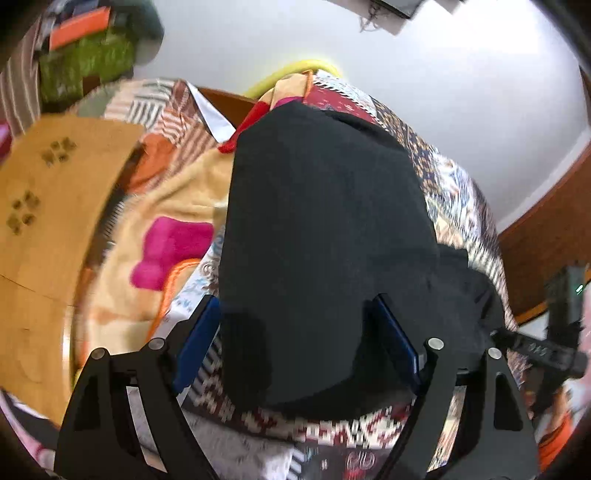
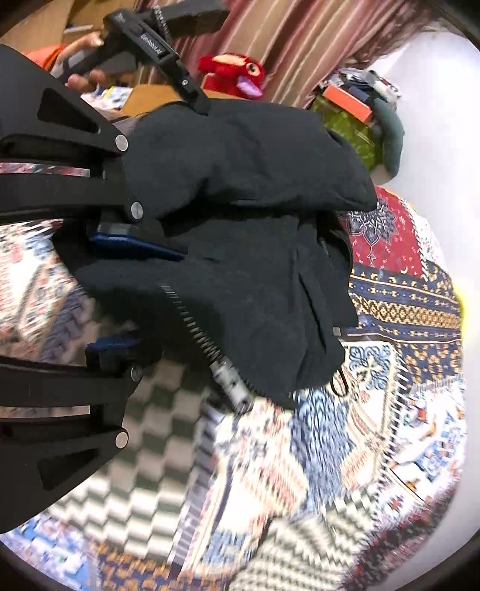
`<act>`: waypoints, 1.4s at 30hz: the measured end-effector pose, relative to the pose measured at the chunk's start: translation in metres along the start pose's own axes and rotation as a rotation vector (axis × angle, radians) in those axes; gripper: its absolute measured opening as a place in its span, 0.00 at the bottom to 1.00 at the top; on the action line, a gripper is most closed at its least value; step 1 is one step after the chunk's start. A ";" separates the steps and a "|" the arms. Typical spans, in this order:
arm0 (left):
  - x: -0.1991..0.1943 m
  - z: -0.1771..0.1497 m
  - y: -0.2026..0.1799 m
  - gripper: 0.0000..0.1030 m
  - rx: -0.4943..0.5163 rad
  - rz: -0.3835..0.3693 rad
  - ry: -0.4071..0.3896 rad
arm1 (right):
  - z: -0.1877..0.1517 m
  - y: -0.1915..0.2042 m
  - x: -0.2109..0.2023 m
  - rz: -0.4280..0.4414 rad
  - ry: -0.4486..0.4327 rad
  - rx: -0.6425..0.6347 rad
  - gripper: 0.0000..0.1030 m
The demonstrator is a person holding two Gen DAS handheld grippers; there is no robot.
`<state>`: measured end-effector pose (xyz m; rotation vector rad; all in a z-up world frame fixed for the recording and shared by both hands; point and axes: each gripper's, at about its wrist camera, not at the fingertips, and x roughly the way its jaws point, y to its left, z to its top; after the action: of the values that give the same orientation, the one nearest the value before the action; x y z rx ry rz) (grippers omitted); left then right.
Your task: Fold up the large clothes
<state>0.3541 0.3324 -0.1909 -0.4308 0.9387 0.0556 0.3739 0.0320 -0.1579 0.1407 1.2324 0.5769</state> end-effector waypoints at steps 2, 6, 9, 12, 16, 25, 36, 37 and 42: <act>-0.007 -0.005 -0.010 0.81 0.038 0.035 0.007 | -0.005 -0.002 -0.014 -0.011 -0.019 -0.007 0.33; -0.048 -0.027 -0.044 0.81 0.137 0.102 -0.040 | -0.027 0.001 -0.063 -0.037 -0.083 -0.040 0.33; -0.085 -0.040 -0.067 0.81 0.154 0.070 -0.098 | -0.042 0.010 -0.107 -0.032 -0.149 -0.083 0.33; -0.132 -0.052 -0.095 0.81 0.200 0.077 -0.187 | -0.052 0.027 -0.149 -0.028 -0.240 -0.119 0.33; -0.202 -0.072 -0.135 0.81 0.303 0.105 -0.336 | -0.074 0.058 -0.217 0.012 -0.381 -0.179 0.33; -0.344 -0.138 -0.182 0.81 0.346 0.085 -0.670 | -0.148 0.129 -0.329 0.100 -0.715 -0.335 0.33; -0.423 -0.222 -0.194 0.84 0.324 0.087 -0.929 | -0.220 0.154 -0.357 0.021 -0.931 -0.415 0.44; -0.424 -0.227 -0.194 0.86 0.318 0.097 -0.937 | -0.223 0.154 -0.357 0.011 -0.939 -0.411 0.54; -0.424 -0.243 -0.194 1.00 0.305 0.127 -0.957 | -0.233 0.159 -0.354 -0.037 -0.976 -0.404 0.85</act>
<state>-0.0406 0.1211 0.0846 -0.0270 0.0209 0.2102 0.0322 -0.0523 0.1270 0.0423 0.1641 0.6010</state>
